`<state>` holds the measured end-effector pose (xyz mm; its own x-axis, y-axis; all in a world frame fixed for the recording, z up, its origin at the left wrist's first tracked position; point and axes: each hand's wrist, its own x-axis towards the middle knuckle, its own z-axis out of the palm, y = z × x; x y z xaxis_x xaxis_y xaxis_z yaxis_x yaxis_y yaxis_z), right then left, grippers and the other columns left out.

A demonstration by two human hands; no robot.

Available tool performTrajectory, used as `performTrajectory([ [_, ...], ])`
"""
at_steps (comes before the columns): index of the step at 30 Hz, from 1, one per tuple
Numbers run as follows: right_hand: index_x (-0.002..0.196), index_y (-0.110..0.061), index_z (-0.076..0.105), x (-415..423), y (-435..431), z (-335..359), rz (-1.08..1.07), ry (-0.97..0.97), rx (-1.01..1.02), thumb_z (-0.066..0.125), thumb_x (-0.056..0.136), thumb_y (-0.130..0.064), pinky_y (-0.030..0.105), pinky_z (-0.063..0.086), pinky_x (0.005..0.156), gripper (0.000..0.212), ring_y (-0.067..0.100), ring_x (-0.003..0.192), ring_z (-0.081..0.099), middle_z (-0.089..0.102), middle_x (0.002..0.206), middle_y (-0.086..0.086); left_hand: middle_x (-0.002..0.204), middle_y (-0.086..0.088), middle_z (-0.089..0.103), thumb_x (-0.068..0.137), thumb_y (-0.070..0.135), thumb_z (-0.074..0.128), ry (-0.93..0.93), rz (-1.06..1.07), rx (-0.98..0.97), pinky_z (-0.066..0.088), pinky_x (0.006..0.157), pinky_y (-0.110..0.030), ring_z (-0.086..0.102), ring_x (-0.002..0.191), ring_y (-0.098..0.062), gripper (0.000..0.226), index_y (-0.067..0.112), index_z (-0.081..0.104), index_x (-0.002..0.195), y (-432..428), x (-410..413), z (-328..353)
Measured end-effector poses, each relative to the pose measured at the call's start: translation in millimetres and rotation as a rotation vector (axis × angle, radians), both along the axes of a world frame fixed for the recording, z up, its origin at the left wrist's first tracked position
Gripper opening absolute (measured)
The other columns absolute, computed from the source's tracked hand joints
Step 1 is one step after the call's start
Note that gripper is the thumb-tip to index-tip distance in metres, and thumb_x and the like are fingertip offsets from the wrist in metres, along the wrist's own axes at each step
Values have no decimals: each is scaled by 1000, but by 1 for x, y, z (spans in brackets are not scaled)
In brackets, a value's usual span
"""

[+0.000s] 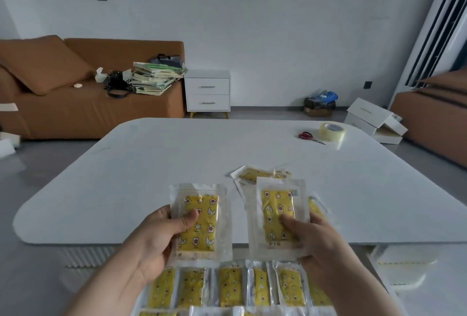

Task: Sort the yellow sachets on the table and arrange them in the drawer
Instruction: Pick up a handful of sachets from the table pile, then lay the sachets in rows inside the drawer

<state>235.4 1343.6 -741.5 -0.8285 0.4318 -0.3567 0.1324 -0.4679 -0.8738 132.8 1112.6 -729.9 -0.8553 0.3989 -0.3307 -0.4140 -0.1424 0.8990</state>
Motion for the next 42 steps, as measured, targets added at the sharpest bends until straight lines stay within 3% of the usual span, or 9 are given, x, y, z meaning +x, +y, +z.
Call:
performTrajectory([
  [8, 103, 3, 61, -6, -22, -24, 95, -211, -4, 57, 87, 5, 56, 53, 89, 17, 43, 91, 69, 72, 100, 28, 82, -19, 72, 76, 15, 65, -23, -76, -182, 53, 60, -36, 70, 67, -32, 34, 1, 63, 107, -21, -16, -7],
  [17, 105, -6, 67, -25, -29, -52, 469, -355, 329, 56, 81, 10, 53, 56, 87, 31, 39, 93, 71, 74, 99, 20, 89, -12, 76, 84, 11, 72, 191, -471, -821, 58, 83, -47, 74, 82, -29, 20, 5, 63, 101, -55, -56, -27],
  [24, 104, -17, 69, -36, -45, -93, 568, -557, 562, 58, 80, 3, 37, 60, 76, 34, 28, 85, 72, 74, 92, 9, 90, -2, 75, 84, 21, 69, 225, -597, -1157, 59, 77, -32, 73, 78, -17, 13, 15, 63, 94, -58, -65, -59],
  [28, 116, -14, 63, -43, -60, -112, 645, -695, 651, 58, 83, 0, 33, 56, 85, 37, 25, 96, 65, 67, 103, 9, 72, 1, 56, 83, 22, 65, 198, -609, -1308, 37, 55, -24, 47, 58, -12, 11, 15, 56, 83, -58, -65, -84],
  [30, 119, -11, 60, -49, -61, -122, 651, -717, 639, 59, 85, -2, 34, 56, 86, 35, 23, 97, 64, 65, 102, 8, 70, 3, 47, 84, 20, 63, 154, -566, -1338, 30, 52, -22, 39, 56, -12, 11, 11, 60, 89, -57, -64, -94],
  [32, 122, -5, 58, -53, -60, -128, 588, -684, 576, 61, 85, -1, 26, 55, 70, 38, 16, 82, 60, 58, 86, 1, 76, 1, 51, 85, 22, 64, 92, -472, -1295, 36, 55, -22, 46, 62, -13, 30, 3, 61, 109, -57, -67, -109],
  [34, 122, -3, 58, -55, -61, -129, 520, -658, 526, 62, 84, 0, 22, 49, 60, 38, 12, 68, 53, 51, 76, -3, 93, -4, 58, 88, 22, 65, 28, -306, -1212, 44, 68, -24, 55, 82, -18, 42, 0, 54, 122, -54, -65, -125],
  [38, 97, -11, 54, -56, -69, -131, 422, -638, 443, 59, 85, 2, 27, 49, 64, 19, 14, 68, 52, 49, 74, -1, 126, -18, 58, 88, 15, 66, -105, 20, -1011, 49, 87, -35, 57, 112, -33, 55, -1, 45, 136, -42, -62, -158],
  [42, 94, -8, 54, -61, -72, -130, 349, -646, 402, 53, 90, 0, 28, 53, 66, 9, 17, 75, 59, 57, 81, 3, 102, -12, 63, 88, 13, 61, -35, 106, -1110, 49, 72, -30, 58, 83, -27, 33, 3, 57, 120, -38, -61, -173],
])
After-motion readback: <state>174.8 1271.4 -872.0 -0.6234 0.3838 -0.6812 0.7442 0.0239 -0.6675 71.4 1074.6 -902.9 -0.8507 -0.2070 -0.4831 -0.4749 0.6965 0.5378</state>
